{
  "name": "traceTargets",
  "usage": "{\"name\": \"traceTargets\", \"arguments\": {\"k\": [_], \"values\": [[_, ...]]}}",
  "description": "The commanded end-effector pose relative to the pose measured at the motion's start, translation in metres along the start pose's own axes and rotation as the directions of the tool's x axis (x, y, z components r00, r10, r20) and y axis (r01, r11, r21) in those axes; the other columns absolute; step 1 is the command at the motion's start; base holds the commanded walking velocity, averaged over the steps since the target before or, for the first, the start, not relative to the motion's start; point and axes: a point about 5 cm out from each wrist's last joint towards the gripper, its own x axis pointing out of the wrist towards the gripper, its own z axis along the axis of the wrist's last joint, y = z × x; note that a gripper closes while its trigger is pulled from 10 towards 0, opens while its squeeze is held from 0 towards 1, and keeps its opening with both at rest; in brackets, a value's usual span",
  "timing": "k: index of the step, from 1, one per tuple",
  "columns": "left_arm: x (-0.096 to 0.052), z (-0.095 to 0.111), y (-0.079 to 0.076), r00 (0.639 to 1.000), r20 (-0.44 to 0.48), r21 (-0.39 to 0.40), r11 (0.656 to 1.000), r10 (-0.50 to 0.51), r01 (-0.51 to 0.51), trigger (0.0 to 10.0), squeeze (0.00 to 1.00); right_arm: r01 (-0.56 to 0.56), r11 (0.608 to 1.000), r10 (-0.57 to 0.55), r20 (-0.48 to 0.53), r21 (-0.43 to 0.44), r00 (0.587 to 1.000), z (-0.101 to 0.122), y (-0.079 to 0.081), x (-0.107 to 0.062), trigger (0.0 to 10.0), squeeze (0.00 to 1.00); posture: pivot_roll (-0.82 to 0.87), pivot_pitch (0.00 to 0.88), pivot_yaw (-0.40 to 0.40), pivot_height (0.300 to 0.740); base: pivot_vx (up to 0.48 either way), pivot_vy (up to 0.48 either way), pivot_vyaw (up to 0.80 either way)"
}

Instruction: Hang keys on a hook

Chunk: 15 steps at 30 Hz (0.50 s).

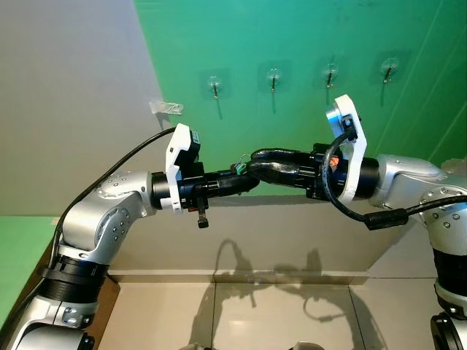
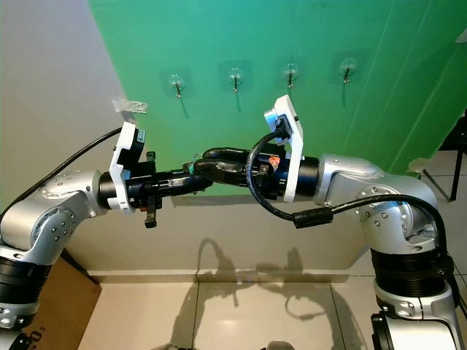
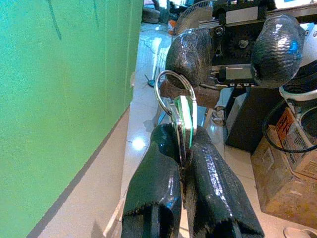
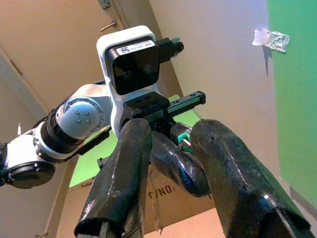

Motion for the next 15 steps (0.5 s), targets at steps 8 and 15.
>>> {"name": "traceTargets", "arguments": {"k": [8,15], "values": [[0.003,0.008,0.000,1.000,0.002,0.042,0.999,-0.015,0.015,0.0,0.00,0.060,0.998,-0.061,-0.048,-0.021,0.997,-0.007,-0.009,0.000,10.0,0.00,-0.26,0.010,0.109,0.740,0.000,0.000,0.00],[0.003,0.008,0.000,1.000,0.001,0.040,0.999,-0.014,0.014,0.0,0.00,0.110,0.992,-0.113,-0.056,-0.056,0.992,-0.007,-0.017,-0.006,10.0,1.00,-0.26,0.014,0.110,0.740,0.000,0.000,0.00]]}}
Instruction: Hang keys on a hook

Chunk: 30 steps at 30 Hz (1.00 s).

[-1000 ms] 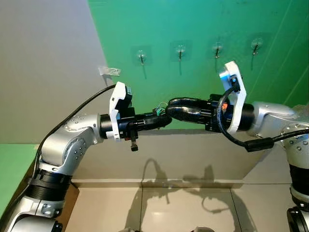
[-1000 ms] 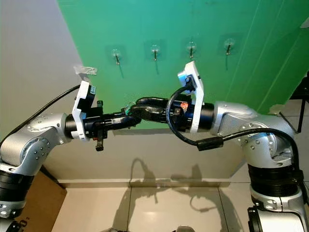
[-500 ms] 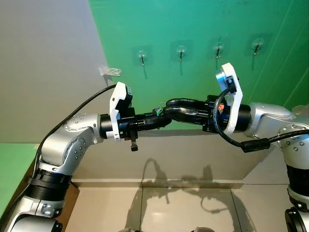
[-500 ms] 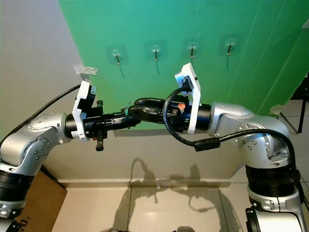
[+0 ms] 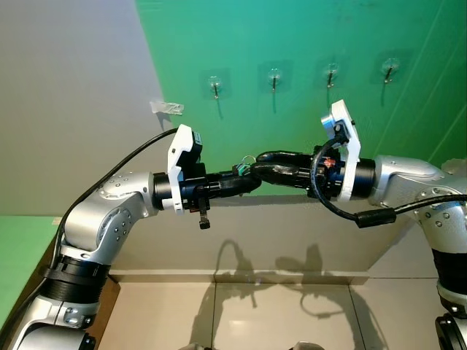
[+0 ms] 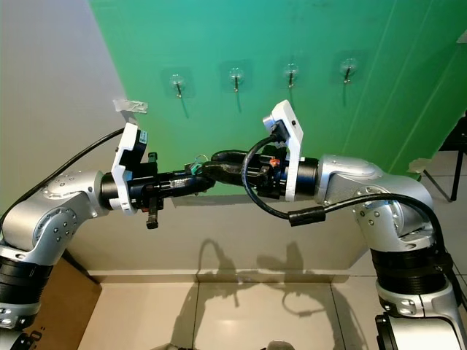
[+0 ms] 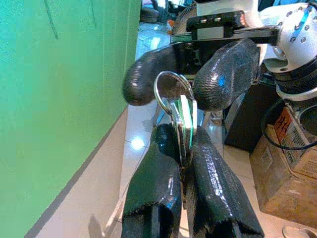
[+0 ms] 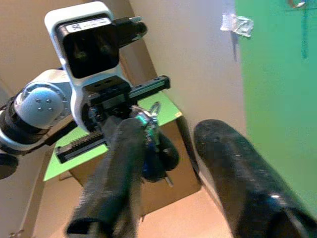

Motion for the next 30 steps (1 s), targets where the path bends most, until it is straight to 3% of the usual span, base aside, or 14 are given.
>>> {"name": "traceTargets", "arguments": {"k": [1,8,9,30], "values": [[0.001,0.009,0.001,1.000,0.002,0.041,0.999,-0.008,0.008,0.0,0.00,0.024,0.999,-0.024,-0.013,-0.024,1.000,-0.001,-0.003,-0.002,10.0,1.00,-0.26,0.014,0.110,0.740,0.000,0.000,0.00],[0.001,0.008,0.001,1.000,0.001,0.041,0.999,-0.010,0.010,0.0,0.00,0.057,0.998,-0.057,-0.015,-0.036,0.998,0.000,-0.007,-0.002,10.0,1.00,-0.26,0.016,0.112,0.740,0.000,0.000,0.00],[0.001,0.008,0.001,1.000,0.001,0.041,0.999,-0.010,0.010,0.0,0.00,0.058,0.998,-0.059,-0.013,-0.033,0.998,0.000,-0.008,-0.002,10.0,0.00,-0.26,0.016,0.112,0.740,0.000,0.000,0.00],[0.003,0.007,0.001,1.000,-0.005,0.042,0.999,-0.010,0.010,0.0,0.00,-0.029,0.999,0.027,0.071,0.030,0.997,0.014,0.002,0.006,10.0,0.00,-0.26,0.019,0.108,0.740,0.000,0.000,0.00]]}}
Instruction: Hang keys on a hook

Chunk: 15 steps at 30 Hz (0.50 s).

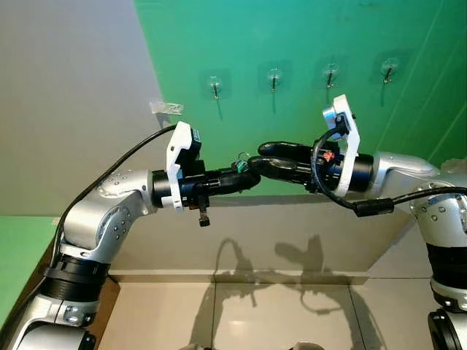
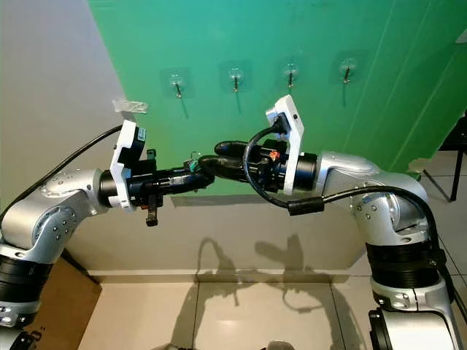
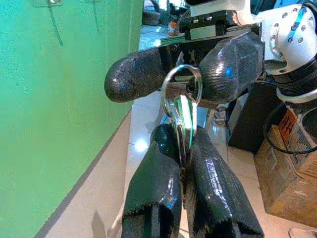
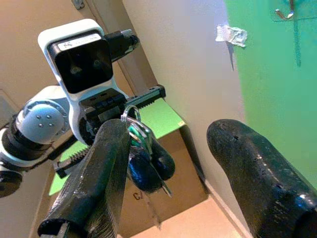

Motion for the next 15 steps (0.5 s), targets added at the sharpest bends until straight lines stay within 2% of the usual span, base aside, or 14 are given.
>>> {"name": "traceTargets", "arguments": {"k": [1,15], "values": [[0.0036,0.0032,-0.0004,1.000,-0.012,0.021,1.000,-0.015,0.015,0.0,0.00,-0.025,0.999,0.025,0.026,-0.024,0.999,0.0111,0.0054,0.0022,10.0,0.00,-0.26,0.020,0.109,0.740,0.000,0.000,0.00],[0.0035,0.0028,0.0012,1.000,-0.014,0.019,1.000,-0.007,0.007,0.0,0.00,-0.004,1.000,0.004,0.004,-0.023,1.000,0.0083,0.0036,-0.0033,10.0,0.00,-0.26,0.022,0.108,0.740,0.000,0.000,0.00]]}}
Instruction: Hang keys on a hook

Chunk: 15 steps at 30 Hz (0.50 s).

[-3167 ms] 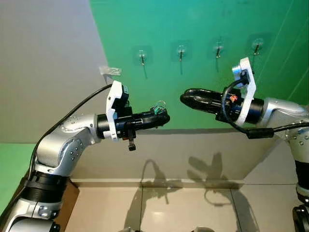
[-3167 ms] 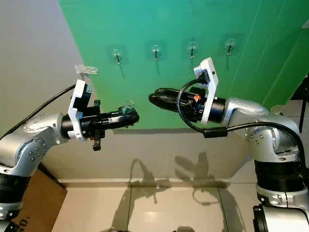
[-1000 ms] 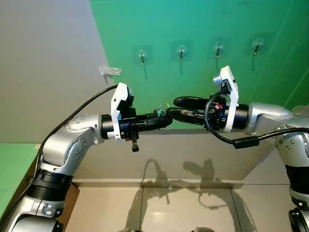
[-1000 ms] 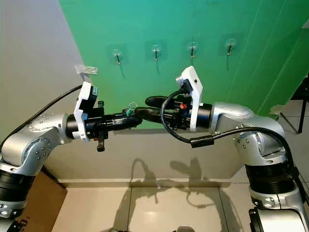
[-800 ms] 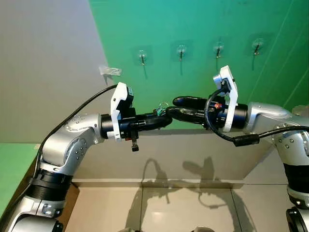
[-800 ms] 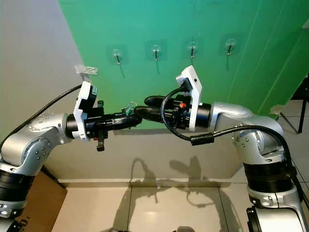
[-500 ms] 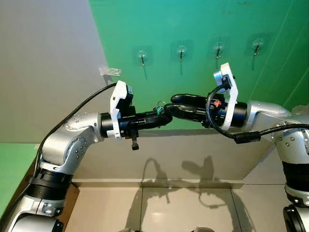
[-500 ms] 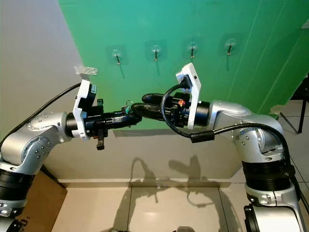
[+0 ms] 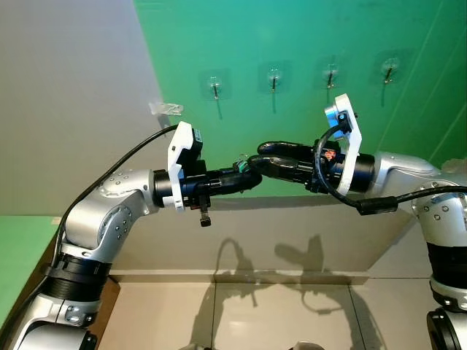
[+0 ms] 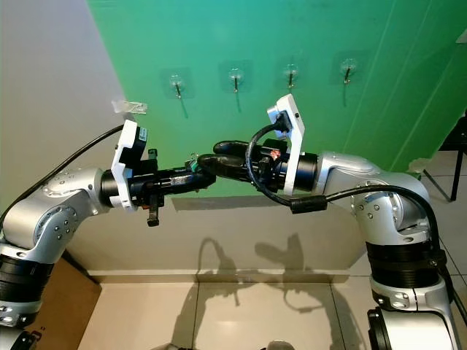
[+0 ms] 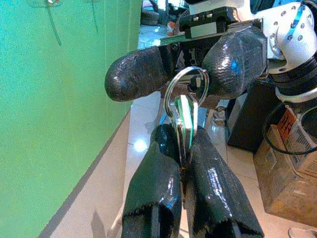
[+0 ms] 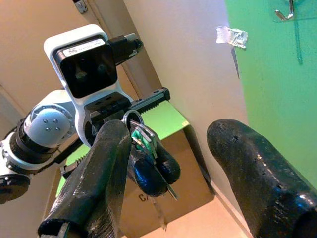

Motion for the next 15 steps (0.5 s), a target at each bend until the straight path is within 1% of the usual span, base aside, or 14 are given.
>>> {"name": "traceTargets", "arguments": {"k": [1,6,12,15], "values": [[0.001,0.003,0.002,1.000,-0.014,0.018,1.000,0.000,0.000,0.0,0.00,0.003,0.999,-0.004,-0.004,-0.039,1.000,0.006,0.003,-0.001,10.0,0.00,-0.26,0.022,0.108,0.740,0.000,0.000,0.00],[0.001,0.003,0.003,1.000,-0.015,0.017,1.000,0.007,-0.007,0.0,0.00,0.034,0.998,-0.036,-0.044,-0.045,0.998,-0.002,-0.001,-0.008,10.0,0.00,-0.26,0.023,0.109,0.740,0.000,0.000,0.00],[0.000,0.003,0.004,1.000,-0.016,0.017,1.000,0.012,-0.012,0.0,0.00,0.043,0.998,-0.046,-0.061,-0.049,0.997,-0.004,-0.001,-0.011,10.0,0.00,-0.27,0.020,0.111,0.740,0.000,0.000,0.00],[0.001,0.003,0.004,1.000,-0.017,0.019,1.000,0.012,-0.012,0.0,0.00,0.030,0.998,-0.033,-0.056,-0.048,0.998,-0.003,0.001,-0.010,10.0,0.00,-0.27,0.018,0.112,0.740,0.000,0.000,0.00]]}}
